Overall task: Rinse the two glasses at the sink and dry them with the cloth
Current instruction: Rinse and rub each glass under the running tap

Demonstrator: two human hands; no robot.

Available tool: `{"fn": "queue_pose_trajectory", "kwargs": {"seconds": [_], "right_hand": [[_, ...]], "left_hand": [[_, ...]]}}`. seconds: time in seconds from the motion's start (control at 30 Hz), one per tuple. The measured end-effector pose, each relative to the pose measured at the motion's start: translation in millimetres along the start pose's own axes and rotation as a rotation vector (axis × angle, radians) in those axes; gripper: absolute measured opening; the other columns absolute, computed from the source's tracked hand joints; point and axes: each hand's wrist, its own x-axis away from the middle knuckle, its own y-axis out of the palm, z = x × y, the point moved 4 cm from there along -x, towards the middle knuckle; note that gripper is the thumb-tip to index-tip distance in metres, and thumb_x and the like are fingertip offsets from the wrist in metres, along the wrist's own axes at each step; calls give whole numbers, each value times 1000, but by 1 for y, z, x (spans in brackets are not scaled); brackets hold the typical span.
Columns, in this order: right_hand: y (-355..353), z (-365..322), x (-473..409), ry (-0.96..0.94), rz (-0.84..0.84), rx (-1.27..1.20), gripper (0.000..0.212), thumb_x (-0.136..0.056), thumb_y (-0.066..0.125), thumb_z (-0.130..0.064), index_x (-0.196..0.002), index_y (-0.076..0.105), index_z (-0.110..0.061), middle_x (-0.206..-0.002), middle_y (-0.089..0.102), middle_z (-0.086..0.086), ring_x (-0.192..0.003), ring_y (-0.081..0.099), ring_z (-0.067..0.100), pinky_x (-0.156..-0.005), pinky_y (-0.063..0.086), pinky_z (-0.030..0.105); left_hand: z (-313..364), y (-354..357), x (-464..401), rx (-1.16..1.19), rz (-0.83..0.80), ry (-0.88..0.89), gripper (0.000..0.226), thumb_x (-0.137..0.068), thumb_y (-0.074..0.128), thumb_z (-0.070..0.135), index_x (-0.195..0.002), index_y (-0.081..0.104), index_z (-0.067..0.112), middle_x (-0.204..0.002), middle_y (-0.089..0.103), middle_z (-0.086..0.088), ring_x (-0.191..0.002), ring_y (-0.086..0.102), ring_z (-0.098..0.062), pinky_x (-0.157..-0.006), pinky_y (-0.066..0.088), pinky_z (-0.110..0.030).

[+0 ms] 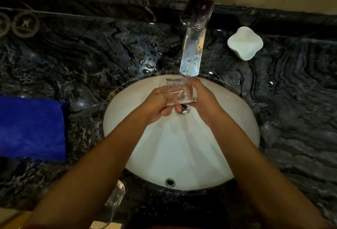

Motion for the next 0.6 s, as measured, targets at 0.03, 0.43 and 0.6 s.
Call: {"fn": "queue_pose_trajectory", "kwargs": {"seconds": [0.03,0.43,0.6], "right_hand": [[2,-1,1,-30,-18,-48,34,-94,61,-45,-112,75,-19,-98,78,8,-93,72,27,-91,52,48],[3,-24,0,-141,173,76,41,-72,78,-38,-105,75,-14,-96,81,7,-88,78,25,-78,60,37],[5,-41,4,-180,196,257,34,-82,64,-46,-107,75,-25,-92,81,-8,-83,77,8,-73,54,28]], "left_hand": [[-3,3,0,83,-42,-51,26,-104,46,4,-110,71,10,-62,67,-18,-28,30,-9,-39,18,-22],[8,29,14,447,175,18,36,-106,42,32,-104,68,7,-94,76,-17,-75,74,-31,-67,62,-40],[5,39,19,559,189,53,56,-105,38,58,-111,72,15,-95,78,-10,-89,74,-25,-83,60,-47]]}}
